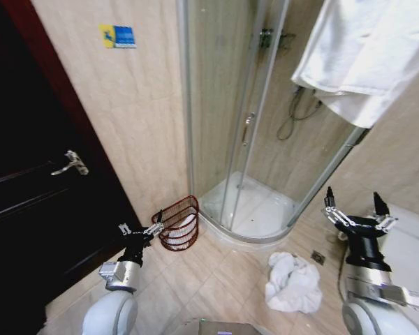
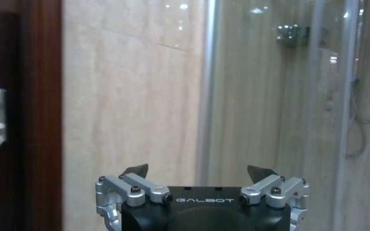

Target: Discard the used towel into the hamper.

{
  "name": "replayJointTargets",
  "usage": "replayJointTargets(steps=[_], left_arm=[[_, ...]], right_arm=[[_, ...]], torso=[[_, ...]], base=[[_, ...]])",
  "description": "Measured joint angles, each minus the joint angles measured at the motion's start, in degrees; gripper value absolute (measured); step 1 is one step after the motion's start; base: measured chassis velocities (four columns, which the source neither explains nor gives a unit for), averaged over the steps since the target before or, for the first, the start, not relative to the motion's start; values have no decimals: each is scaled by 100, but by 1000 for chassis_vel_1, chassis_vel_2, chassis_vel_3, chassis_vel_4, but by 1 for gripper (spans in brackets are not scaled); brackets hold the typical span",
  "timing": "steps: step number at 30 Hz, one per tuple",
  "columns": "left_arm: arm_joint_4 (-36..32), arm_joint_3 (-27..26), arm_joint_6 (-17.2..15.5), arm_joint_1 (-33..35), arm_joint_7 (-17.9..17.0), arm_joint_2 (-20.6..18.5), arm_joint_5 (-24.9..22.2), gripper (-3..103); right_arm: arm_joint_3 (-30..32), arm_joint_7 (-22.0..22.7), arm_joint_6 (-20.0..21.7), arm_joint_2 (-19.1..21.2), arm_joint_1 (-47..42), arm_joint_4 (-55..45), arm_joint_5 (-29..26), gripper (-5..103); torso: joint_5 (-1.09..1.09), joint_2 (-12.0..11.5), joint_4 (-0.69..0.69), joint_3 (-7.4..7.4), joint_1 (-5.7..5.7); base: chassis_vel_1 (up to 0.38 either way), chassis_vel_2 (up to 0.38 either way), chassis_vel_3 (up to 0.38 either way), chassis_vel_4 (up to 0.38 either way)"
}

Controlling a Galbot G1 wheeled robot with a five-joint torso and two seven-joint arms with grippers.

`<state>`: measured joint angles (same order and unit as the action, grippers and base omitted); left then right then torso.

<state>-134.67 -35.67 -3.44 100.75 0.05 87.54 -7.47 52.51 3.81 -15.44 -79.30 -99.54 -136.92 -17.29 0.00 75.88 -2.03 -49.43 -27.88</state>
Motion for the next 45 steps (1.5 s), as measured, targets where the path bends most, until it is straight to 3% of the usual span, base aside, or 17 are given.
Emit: replayJointTargets(steps=[11, 16, 18, 26, 34, 39, 41, 45], left_arm=[[0, 1, 0, -1, 2, 1, 0, 100], [0, -1, 0, 1, 1, 0, 0, 100], [0, -2, 0, 0, 1, -2, 0, 100], [-1, -3, 1, 0, 0, -2, 0, 100], [-1, -1, 1, 0, 0, 0, 0, 100], [-1, -1, 1, 0, 0, -1, 0, 100], [-1, -1, 1, 0, 0, -1, 0, 100], [-1, -2, 1, -1, 0, 0, 0, 100]], right_arm=[[38, -226, -279, 58, 57, 128, -54, 100], [24, -303, -486, 66, 156, 158, -154, 100], [117, -303, -501, 167, 204, 146, -268, 100], [573, -185, -456, 632, 425, 72, -750, 100], [960, 103, -389, 1184, 741, -42, -1200, 100], [1007, 726, -875, 1557, 1081, 17, -931, 100], [1047, 1082, -910, 1689, 1135, 26, -693, 100], [1141, 1331, -915, 1804, 1149, -66, -669, 100]], torso=[[4, -1, 3, 0, -2], [-1, 0, -4, 1, 0], [-3, 1, 2, 1, 2], [-1, 0, 0, 1, 1], [1, 0, 1, 0, -1], [-1, 0, -1, 0, -1], [2, 0, -1, 0, -1], [-1, 0, 0, 0, -1]], base=[[-238, -250, 241, 216], [-5, -52, 84, 25], [59, 23, -72, -24], [58, 54, -30, -9], [33, 43, 73, 69], [109, 102, 70, 87], [131, 112, 81, 99], [123, 111, 117, 110]])
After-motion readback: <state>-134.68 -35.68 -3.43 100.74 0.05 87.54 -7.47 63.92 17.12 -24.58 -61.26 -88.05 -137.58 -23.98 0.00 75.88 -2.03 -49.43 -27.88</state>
